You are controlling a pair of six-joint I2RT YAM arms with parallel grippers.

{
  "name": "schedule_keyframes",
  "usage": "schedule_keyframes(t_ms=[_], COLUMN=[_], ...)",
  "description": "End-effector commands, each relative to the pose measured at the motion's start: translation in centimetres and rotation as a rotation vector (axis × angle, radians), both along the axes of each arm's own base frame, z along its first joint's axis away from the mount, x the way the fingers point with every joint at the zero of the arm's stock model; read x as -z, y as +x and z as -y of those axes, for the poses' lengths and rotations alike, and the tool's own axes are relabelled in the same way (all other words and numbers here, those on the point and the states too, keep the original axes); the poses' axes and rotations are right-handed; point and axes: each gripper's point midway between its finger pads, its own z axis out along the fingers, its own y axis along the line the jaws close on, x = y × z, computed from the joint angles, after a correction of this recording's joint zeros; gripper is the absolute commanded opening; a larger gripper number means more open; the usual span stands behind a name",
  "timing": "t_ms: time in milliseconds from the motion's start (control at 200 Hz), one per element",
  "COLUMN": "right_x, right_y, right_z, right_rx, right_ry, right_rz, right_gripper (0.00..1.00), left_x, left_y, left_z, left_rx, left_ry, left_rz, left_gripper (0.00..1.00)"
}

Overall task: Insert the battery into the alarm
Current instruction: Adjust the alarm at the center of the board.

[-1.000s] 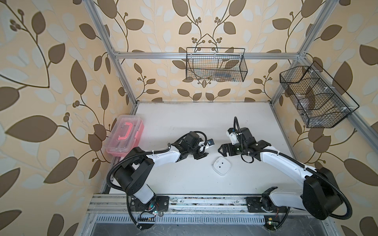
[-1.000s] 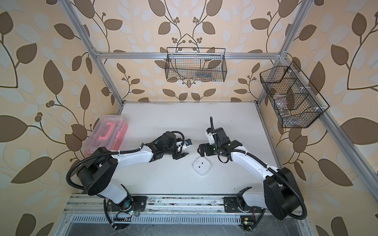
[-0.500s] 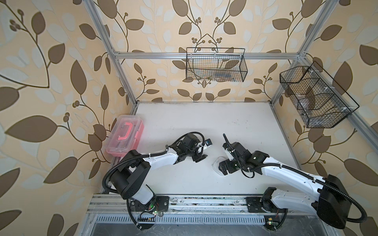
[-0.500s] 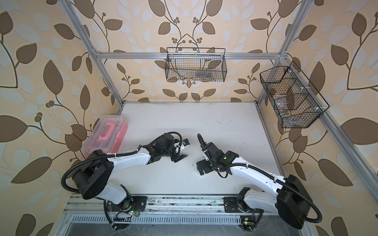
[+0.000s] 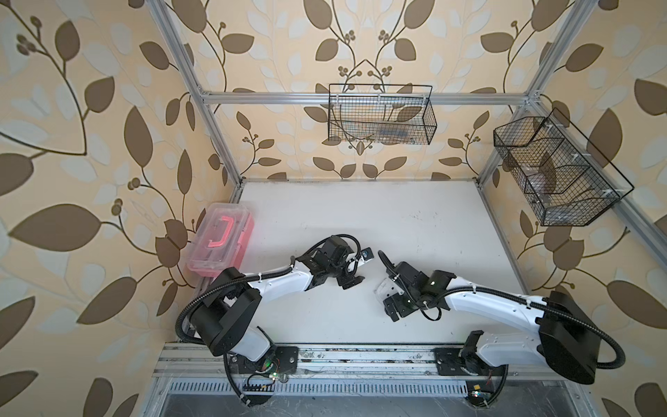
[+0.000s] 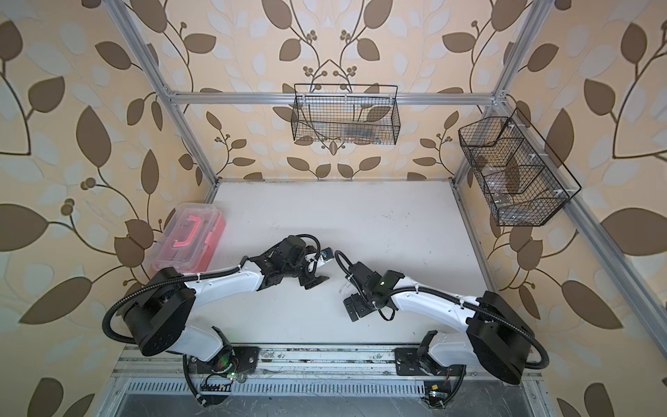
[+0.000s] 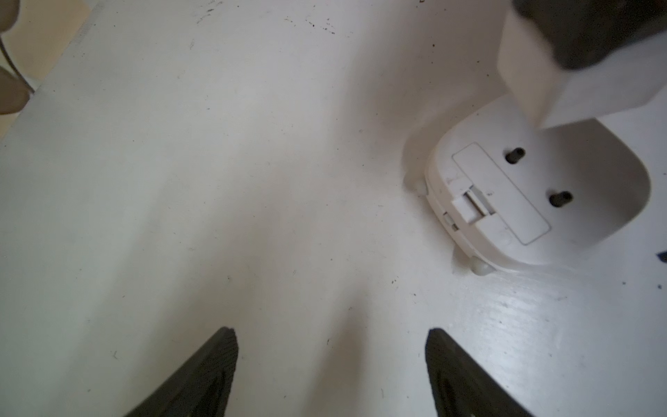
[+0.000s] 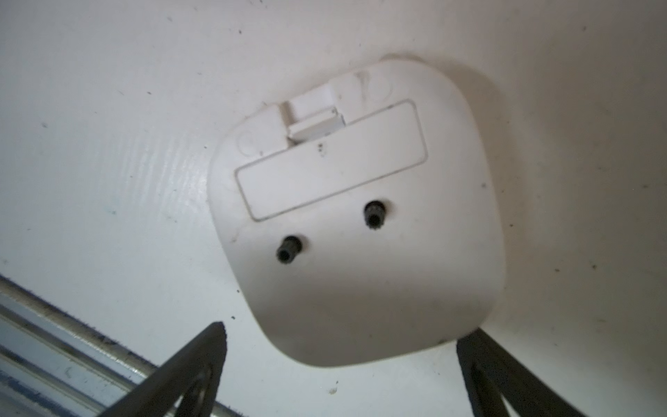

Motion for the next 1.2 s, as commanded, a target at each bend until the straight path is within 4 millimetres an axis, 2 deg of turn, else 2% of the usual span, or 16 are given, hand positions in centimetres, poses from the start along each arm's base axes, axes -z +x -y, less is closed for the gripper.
schedule_keyframes(t_ms=[0,165,280,405,485,585,685,800,910,1010,1095,1195], right_x=[-0.2,-1.2,-2.7,-4.3,-5.6,-7.2,-8.4,-9.4,-9.9,-9.9,-9.9,-9.8], right_y=[1.8,4.5,5.0,5.1,5.5,6.4,6.8,6.9,6.9,6.9,7.0,7.0], right_z=[0.2,0.3,0.6,2.0,3.5,7.1,9.8,11.7,12.2,12.1,11.9,11.6], right_rx=[0.044,0.098,0.093,0.150,0.246,0.474,0.635,0.723,0.734,0.720,0.705,0.688], right_ry=[-0.013,0.064,0.105,0.156,0.185,0.207,0.289,0.364,0.403,0.403,0.404,0.405], right_rz=[0.059,0.102,0.133,0.154,0.187,0.246,0.284,0.313,0.326,0.316,0.307,0.300], right_gripper=[1.00,0.97,1.00,1.00,1.00,1.00,1.00,1.00,1.00,1.00,1.00,1.00], left_x=[-2.2,-2.0,-1.9,-2.0,-1.9,-1.5,-0.8,-0.7,0.0,1.1,1.3,2.0], left_y=[-1.0,-2.9,-3.8,-4.5,-4.8,-5.4,-5.8,-5.7,-5.7,-5.5,-5.2,-4.7], left_z=[0.9,2.2,3.8,5.5,6.2,6.9,7.7,9.0,9.8,11.0,12.1,12.6], left_rx=[0.116,0.255,0.310,0.361,0.402,0.480,0.564,0.640,0.713,0.751,0.761,0.776], left_ry=[0.001,0.040,0.046,0.041,0.044,0.077,0.129,0.143,0.188,0.230,0.218,0.244], left_rz=[0.054,0.000,-0.055,-0.094,-0.109,-0.114,-0.099,-0.090,-0.068,-0.033,-0.012,0.002], left_gripper=[0.86,0.93,0.95,0.97,0.98,0.99,0.99,0.99,0.99,0.99,0.99,0.99])
